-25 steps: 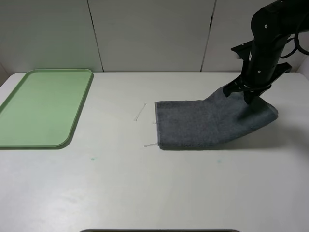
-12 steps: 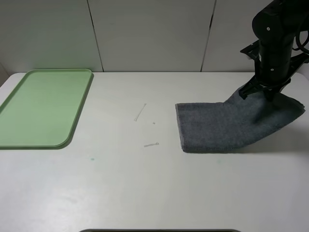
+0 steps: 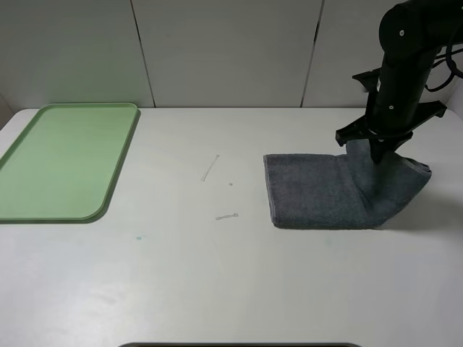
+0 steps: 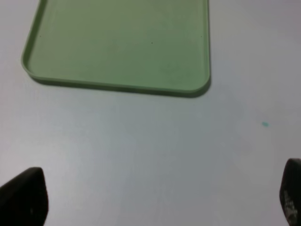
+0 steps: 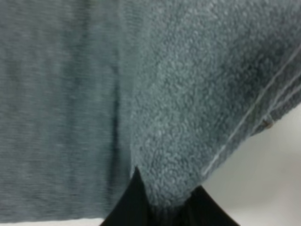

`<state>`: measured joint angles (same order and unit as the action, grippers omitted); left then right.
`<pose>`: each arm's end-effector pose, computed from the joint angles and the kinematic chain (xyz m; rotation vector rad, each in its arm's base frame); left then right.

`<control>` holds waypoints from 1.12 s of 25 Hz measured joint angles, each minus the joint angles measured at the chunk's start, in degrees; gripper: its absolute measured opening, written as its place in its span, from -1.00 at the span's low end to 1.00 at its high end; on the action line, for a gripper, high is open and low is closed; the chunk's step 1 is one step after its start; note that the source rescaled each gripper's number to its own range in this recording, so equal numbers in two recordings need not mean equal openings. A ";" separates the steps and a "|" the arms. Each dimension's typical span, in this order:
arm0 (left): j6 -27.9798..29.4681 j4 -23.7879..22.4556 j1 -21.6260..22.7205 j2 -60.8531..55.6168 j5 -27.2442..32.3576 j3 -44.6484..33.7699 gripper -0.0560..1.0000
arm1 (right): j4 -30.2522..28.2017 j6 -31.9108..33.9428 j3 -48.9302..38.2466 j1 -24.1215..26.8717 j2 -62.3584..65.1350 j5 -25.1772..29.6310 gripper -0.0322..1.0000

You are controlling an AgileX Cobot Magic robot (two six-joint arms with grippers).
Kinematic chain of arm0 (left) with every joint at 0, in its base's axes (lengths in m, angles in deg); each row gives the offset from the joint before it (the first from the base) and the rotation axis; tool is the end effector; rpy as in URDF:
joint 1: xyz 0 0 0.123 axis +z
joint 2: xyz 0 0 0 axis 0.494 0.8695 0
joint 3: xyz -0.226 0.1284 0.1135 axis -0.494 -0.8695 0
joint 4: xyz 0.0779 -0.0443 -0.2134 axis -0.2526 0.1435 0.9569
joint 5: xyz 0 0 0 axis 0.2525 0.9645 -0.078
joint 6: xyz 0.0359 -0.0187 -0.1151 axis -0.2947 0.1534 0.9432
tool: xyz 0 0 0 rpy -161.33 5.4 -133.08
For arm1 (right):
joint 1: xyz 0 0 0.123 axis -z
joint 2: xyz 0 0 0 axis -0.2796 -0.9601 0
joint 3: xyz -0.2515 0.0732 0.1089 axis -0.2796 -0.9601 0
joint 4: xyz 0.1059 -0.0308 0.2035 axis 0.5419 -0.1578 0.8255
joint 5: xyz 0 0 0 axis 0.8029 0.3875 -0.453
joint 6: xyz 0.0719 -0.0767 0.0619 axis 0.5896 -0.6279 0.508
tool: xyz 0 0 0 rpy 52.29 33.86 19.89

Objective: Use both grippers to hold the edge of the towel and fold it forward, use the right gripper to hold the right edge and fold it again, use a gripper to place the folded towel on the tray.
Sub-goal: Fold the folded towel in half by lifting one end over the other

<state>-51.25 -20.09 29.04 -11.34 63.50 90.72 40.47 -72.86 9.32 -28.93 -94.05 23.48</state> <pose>0.0162 0.0082 0.2511 -0.1508 2.1204 0.0002 0.3467 0.0547 0.1661 -0.2857 3.0067 -0.2658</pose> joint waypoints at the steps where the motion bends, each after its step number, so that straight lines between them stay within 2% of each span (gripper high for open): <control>1: 0.00 0.00 0.00 0.00 0.00 0.00 1.00 | 1.10 0.00 0.00 -0.18 0.00 -0.48 -0.81; 9: 0.00 0.00 0.00 0.00 0.00 0.00 1.00 | 9.34 0.69 0.00 -3.44 0.00 -3.91 -0.81; 18: 0.00 0.00 0.00 0.00 0.00 0.00 1.00 | 13.44 6.58 0.00 -7.02 0.00 -7.79 -0.81; 28: 0.00 0.00 0.00 0.00 0.00 0.00 1.00 | 18.52 7.36 0.00 -7.28 0.00 -9.03 -0.81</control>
<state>-51.25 -20.09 29.04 -11.34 63.50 90.72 58.99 -65.50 9.32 -36.21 -94.05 14.46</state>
